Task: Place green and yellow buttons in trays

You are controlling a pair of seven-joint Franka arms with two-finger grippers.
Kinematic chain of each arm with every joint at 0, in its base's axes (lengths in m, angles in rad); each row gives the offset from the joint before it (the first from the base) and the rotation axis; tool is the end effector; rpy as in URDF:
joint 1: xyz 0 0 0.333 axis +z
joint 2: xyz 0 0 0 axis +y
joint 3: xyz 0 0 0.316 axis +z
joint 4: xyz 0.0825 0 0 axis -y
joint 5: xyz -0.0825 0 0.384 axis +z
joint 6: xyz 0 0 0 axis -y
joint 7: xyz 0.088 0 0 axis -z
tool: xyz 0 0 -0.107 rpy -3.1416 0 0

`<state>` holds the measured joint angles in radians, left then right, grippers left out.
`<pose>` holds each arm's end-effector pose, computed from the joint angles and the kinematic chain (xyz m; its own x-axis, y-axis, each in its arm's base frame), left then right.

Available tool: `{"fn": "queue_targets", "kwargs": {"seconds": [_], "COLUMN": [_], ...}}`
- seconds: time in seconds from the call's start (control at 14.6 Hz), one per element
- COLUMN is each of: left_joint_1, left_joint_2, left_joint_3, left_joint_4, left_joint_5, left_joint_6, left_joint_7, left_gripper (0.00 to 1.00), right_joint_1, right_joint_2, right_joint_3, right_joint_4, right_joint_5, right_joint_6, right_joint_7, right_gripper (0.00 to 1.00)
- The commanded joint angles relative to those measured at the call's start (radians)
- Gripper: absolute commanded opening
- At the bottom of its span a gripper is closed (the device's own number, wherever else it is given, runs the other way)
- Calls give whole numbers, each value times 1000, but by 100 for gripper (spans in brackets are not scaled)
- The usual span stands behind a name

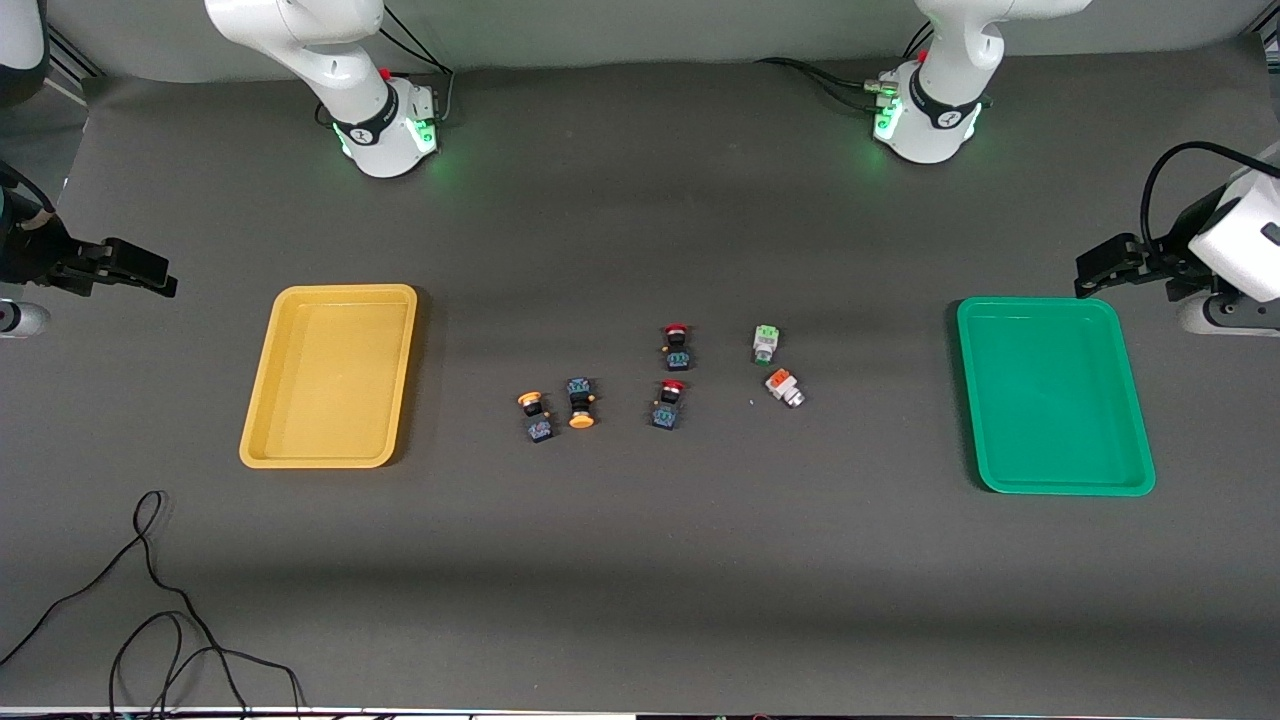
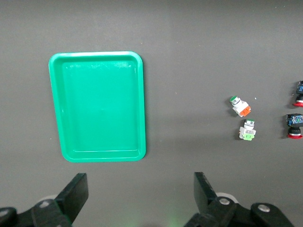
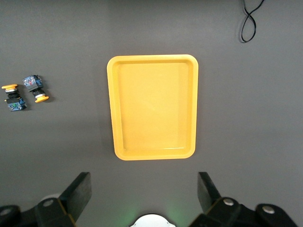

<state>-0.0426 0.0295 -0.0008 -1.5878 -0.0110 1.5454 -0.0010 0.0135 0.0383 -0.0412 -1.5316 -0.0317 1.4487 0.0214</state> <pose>0.5587 -0.0255 0.5980 0.9965 -0.0426 -0.0718 -0.0419 -0.9991 0.0109 0.5526 -0.0186 0.6117 0.9914 -0.0529 -0.1201 -0.0489 -0.9982 0.0359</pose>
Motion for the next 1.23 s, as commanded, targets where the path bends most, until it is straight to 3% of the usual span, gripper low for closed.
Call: {"fn": "queue_targets", "kwargs": {"seconds": [0.0, 0.82, 1.16], "left_joint_1": [-3, -17, -51], "left_joint_2": [-6, -20, -29], "left_joint_3": [2, -8, -25], "left_joint_4": [3, 0, -23], "left_joint_5": [13, 20, 20], "left_joint_6": [-11, -13, -7], "left_joint_7": [-4, 10, -10], "left_gripper": [99, 99, 99], "right_joint_1": [8, 6, 14], "right_joint_2": [3, 12, -1], "right_joint_3": [0, -2, 6], "right_joint_4": [16, 25, 27], "right_joint_5": [-16, -13, 76], "right_joint_6": [-21, -19, -21], "right_joint_7": [25, 22, 52], "right_gripper": [99, 99, 100]}}
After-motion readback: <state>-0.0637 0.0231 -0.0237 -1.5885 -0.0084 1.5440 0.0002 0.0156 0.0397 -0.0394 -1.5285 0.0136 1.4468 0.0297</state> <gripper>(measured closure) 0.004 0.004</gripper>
